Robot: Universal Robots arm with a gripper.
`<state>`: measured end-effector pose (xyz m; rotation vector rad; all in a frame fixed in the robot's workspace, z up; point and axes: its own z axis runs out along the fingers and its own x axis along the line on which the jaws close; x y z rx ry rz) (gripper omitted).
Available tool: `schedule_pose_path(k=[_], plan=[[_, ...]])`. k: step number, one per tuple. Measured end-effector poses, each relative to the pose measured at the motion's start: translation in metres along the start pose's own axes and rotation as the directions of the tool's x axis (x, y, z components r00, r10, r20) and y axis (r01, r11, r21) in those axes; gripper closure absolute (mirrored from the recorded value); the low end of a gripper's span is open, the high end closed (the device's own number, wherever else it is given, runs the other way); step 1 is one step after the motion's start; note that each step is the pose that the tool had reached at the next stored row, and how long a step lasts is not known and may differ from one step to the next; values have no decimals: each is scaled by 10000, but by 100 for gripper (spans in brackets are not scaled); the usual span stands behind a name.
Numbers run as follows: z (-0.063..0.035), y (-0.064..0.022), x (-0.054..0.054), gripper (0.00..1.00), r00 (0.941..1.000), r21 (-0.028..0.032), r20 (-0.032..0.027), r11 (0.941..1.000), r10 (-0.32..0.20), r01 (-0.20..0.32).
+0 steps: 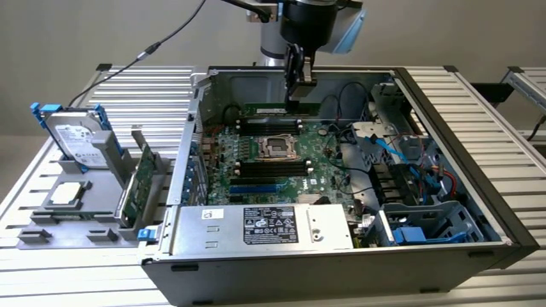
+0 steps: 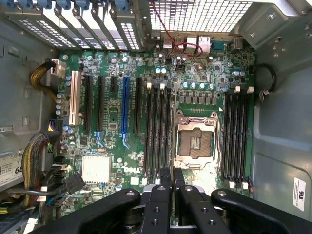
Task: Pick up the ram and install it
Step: 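Insert the ram into the slot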
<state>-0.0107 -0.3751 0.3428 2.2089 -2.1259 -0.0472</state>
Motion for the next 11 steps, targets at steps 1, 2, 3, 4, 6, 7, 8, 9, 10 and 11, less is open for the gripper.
schedule_pose_path(k=[1, 2, 3, 4, 6, 7, 8, 9, 10, 11], plan=[[4, 24, 1, 87, 10000, 45, 6, 10000, 0, 0], [8, 50, 3, 87, 10000, 74, 10, 10000, 0, 0], [14, 75, 4, 87, 10000, 103, 16, 9999, 1, -1], [25, 100, 5, 87, 10000, 140, 22, 9999, 2, -2], [54, 113, 9, 87, 10000, 172, 26, 9999, 11, -11], [72, 113, 17, 87, 10000, 174, 33, 9998, 24, -24], [89, 112, 22, 87, 10000, 174, 38, 9998, 39, -40], [107, 113, 26, 87, 10000, 173, 42, 9998, 59, -59], [123, 113, 28, 87, 10000, 173, 45, 9998, 81, -82], [136, 115, 30, 87, 9999, 172, 47, 9998, 105, -106]])
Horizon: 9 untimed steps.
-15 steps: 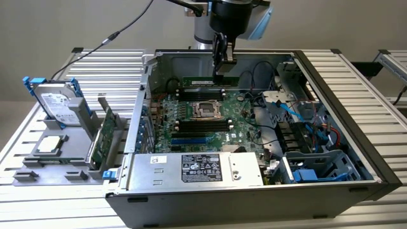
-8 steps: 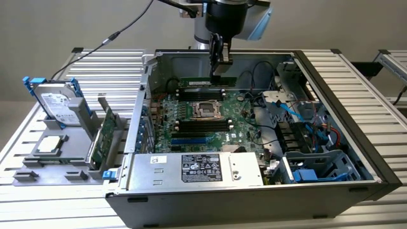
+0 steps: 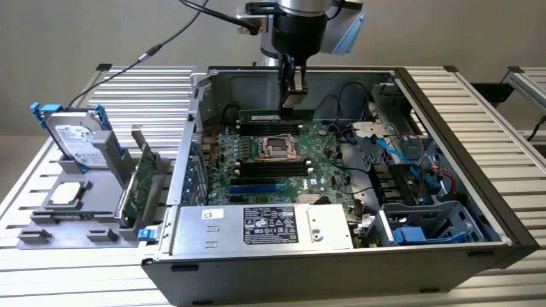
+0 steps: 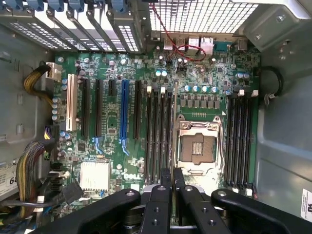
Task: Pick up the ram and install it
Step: 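Insert the ram into the slot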
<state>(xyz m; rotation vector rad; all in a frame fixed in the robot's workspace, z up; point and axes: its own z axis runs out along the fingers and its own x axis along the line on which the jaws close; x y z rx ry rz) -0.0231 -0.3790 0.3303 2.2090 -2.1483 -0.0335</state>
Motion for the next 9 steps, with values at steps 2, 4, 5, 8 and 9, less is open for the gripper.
schedule_pose_path(k=[2, 4, 5, 8, 9], plan=[[30, 4, 9, 87, 10000, -1, 2, 10000, 45, -45], [58, 6, 29, 87, 10000, -4, 3, 10000, 78, -78], [69, 6, 53, 87, 10000, -5, 19, 10000, 77, -77], [98, 7, 148, 87, 9998, -1, 181, 10000, 68, -68], [109, 8, 177, 87, 9997, 0, 236, 10000, 66, -66]])
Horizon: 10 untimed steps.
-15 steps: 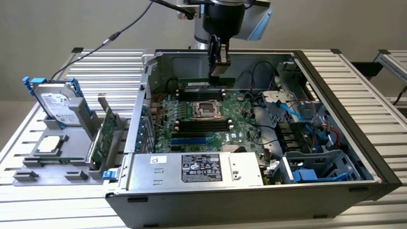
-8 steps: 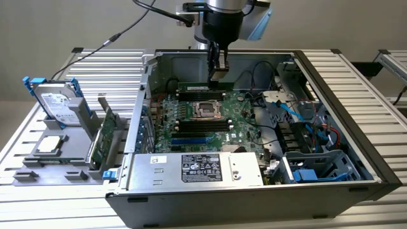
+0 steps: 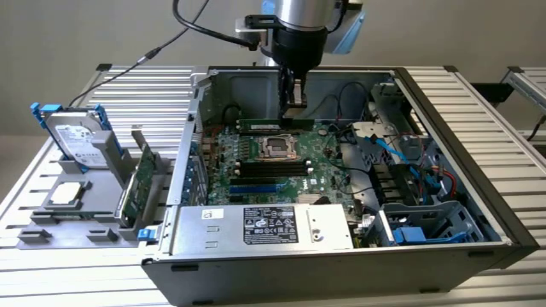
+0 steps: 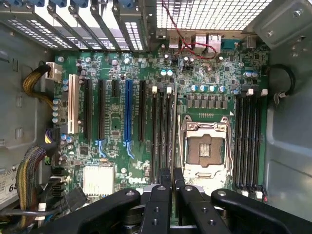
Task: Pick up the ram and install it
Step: 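Insert the ram into the slot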
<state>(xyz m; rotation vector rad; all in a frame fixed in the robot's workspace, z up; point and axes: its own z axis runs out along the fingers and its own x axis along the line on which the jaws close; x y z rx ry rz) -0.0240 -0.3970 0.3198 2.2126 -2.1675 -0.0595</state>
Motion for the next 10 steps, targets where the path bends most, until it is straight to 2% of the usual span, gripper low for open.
schedule_pose_path(k=[3, 10], plan=[[38, -2, 50, 87, 10000, -2, 39, 10000, -3, 3], [156, -8, 61, 87, 10000, -53, 38, 10000, -1, 2]])
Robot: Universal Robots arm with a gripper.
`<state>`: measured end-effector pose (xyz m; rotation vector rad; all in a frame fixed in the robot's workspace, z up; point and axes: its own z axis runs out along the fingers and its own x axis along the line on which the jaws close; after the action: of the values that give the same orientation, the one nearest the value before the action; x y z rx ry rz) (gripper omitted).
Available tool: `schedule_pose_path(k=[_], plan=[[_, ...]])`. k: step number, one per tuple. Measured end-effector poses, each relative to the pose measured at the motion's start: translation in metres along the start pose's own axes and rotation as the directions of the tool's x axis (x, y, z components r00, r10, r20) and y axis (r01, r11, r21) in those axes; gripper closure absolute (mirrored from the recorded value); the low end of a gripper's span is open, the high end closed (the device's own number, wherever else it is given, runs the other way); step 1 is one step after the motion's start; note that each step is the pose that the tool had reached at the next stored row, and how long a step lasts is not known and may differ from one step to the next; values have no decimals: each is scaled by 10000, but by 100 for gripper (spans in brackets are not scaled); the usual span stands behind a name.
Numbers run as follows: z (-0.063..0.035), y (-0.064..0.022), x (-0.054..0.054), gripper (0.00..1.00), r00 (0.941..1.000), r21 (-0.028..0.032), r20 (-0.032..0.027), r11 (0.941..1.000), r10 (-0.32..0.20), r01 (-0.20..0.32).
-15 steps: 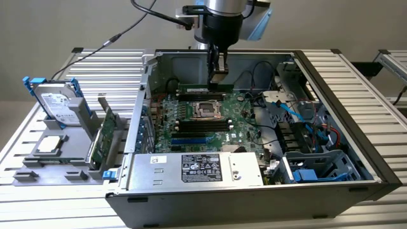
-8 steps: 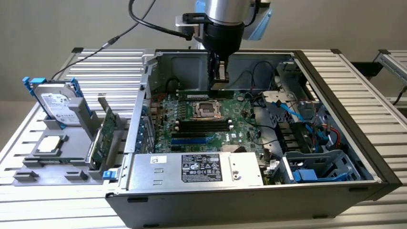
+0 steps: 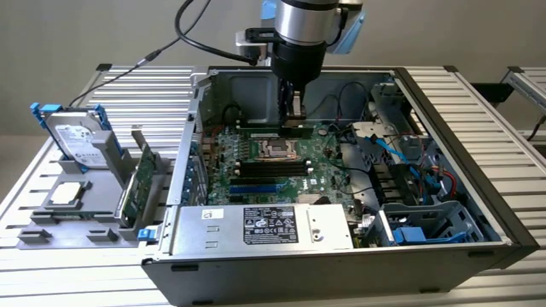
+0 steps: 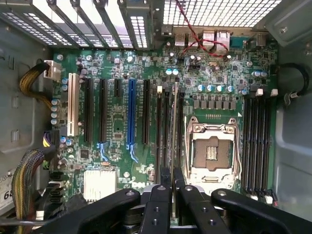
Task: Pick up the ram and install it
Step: 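Insert the ram into the slot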
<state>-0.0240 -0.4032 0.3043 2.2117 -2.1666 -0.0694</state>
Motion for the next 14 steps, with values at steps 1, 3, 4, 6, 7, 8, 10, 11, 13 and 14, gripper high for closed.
schedule_pose_path(k=[1, 3, 4, 6, 7, 8, 10, 11, 13, 14], plan=[[18, -1, 1, 87, 10000, -5, 0, 10000, -1, 1], [54, -4, 2, 87, 10000, -13, 1, 10000, -1, 1], [72, -5, 3, 87, 10000, -15, 1, 10000, -1, 1], [109, -8, 6, 87, 10000, -16, 1, 10000, -1, 1], [127, -9, 8, 87, 10000, -17, 0, 10000, -2, 2], [145, -11, 9, 87, 10000, -16, 1, 10000, -2, 2], [181, -13, 13, 87, 10000, -17, 1, 10000, -1, 1], [199, -15, 15, 87, 10000, -17, 0, 10000, -1, 1], [236, -17, 19, 87, 10000, -17, 0, 10000, -1, 1], [254, -18, 21, 87, 10000, -18, 0, 10000, -2, 2]])
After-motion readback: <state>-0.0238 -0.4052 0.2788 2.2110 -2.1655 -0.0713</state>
